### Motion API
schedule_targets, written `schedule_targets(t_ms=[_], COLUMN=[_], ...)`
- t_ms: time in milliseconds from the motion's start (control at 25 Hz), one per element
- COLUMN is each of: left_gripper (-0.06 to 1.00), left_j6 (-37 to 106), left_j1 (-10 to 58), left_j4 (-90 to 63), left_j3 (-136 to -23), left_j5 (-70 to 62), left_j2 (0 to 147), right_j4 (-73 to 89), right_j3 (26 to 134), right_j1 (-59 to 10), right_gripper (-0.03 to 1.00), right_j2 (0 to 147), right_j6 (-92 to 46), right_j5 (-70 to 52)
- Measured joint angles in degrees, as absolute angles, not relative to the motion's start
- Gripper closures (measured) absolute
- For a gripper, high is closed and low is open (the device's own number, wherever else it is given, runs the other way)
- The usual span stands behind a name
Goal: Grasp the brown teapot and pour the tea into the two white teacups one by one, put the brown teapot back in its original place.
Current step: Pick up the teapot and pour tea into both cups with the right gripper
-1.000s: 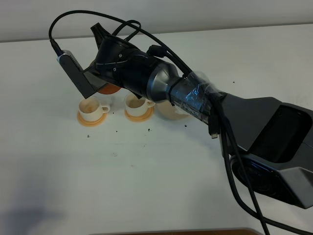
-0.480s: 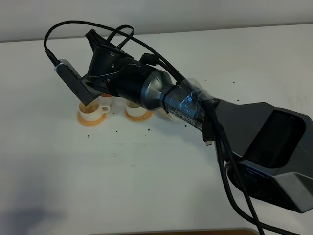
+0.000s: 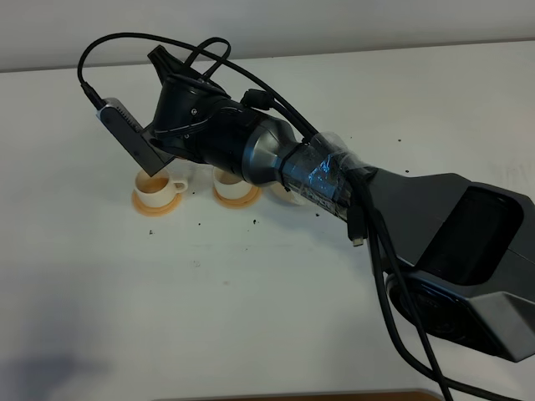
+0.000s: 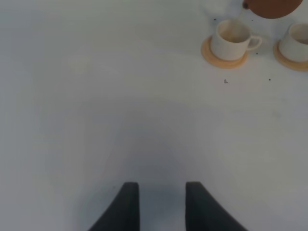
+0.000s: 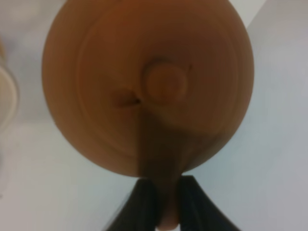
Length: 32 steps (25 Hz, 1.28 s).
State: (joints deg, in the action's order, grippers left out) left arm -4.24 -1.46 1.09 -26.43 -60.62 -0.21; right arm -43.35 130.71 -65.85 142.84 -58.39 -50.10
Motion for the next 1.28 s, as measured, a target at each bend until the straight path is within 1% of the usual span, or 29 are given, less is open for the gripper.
schedule_targets(t_ms=[1280], left_gripper=[0.67], left_j6=[-4.24], left_j1=[-1.46], left_j4=[1.09], left_j3=[-26.43], left_j5=[-60.62], left_j2=[-0.21], right_j4=[-46.46], right_j3=[130.71], right_j1=[-65.85], right_gripper=[0.83], right_j2=[142.84], right_j6=[-61.55], right_j5=[-50.96])
